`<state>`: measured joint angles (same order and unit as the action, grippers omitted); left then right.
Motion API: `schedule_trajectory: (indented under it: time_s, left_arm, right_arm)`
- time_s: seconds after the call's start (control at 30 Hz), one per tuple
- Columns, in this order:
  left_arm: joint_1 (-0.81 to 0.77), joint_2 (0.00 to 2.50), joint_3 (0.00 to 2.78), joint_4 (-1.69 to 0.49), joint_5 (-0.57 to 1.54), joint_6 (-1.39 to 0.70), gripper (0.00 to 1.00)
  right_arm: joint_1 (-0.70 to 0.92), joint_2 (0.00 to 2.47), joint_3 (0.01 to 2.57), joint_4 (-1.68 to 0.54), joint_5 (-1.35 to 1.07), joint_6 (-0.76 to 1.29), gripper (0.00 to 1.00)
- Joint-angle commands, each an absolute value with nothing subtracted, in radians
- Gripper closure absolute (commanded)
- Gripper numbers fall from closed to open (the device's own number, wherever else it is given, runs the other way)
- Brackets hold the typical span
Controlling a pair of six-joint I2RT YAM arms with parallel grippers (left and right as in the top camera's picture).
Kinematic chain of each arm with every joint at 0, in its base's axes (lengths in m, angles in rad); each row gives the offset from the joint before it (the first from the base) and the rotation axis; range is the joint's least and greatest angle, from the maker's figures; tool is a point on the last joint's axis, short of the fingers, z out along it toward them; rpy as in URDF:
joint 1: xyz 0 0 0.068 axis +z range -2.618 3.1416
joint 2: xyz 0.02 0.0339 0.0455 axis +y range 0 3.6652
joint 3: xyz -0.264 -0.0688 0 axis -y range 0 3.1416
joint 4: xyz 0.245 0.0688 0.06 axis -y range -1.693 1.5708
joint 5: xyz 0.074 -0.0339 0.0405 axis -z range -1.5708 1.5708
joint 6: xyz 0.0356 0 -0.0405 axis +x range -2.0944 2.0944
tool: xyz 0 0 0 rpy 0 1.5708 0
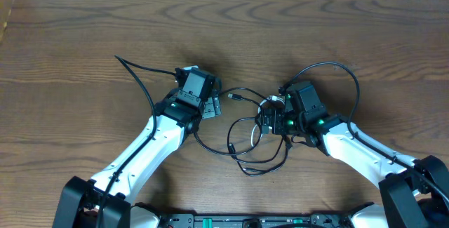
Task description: Untangle cables
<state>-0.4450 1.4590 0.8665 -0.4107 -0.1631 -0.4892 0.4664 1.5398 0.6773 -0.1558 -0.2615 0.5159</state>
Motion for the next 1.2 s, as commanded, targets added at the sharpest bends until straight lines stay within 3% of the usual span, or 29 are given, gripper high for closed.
schedule_trajectory:
  time_s: [0.0,0.8,0.97,1.0,1.03,1.1,1.13,1.17]
  left_arm:
    - [-0.44,1.463,0.883,-0.413,-0.169,-0.479,0.14]
    - [-0.44,1.463,0.883,-0.41,-0.169,-0.479,0.14]
    - [-0.44,1.463,0.883,-0.41,-0.169,-0.479,0.14]
    - [-0.44,1.463,0.883,-0.41,-0.169,-0.479,0.18]
    - [-0.44,1.463,0.883,-0.41,-0.169,-0.479,0.32]
    - [-0.44,1.463,0.883,-0.41,-0.169,-0.479,0.72]
    - [-0.44,1.463,0.883,-0.41,-0.168,-0.479,0.92]
    - [-0.44,1.463,0.883,-0.411,-0.168,-0.479,0.93]
  right_arm:
    - [0.475,1.545,0.67,-0.153,-0.265,0.527,0.01]
    - [0.475,1.545,0.67,-0.153,-0.265,0.527,0.01]
    - [0.475,1.545,0.67,-0.035,-0.27,0.527,0.01]
    - [0.475,1.545,0.67,-0.028,-0.274,0.527,0.01]
    - [0.475,1.545,0.67,-0.029,-0.293,0.526,0.01]
    - [0.473,1.545,0.67,-0.026,-0.298,0.526,0.01]
    - [0.472,1.545,0.67,-0.018,-0.298,0.527,0.29]
    - [0.471,1.545,0.67,-0.012,-0.298,0.527,0.75]
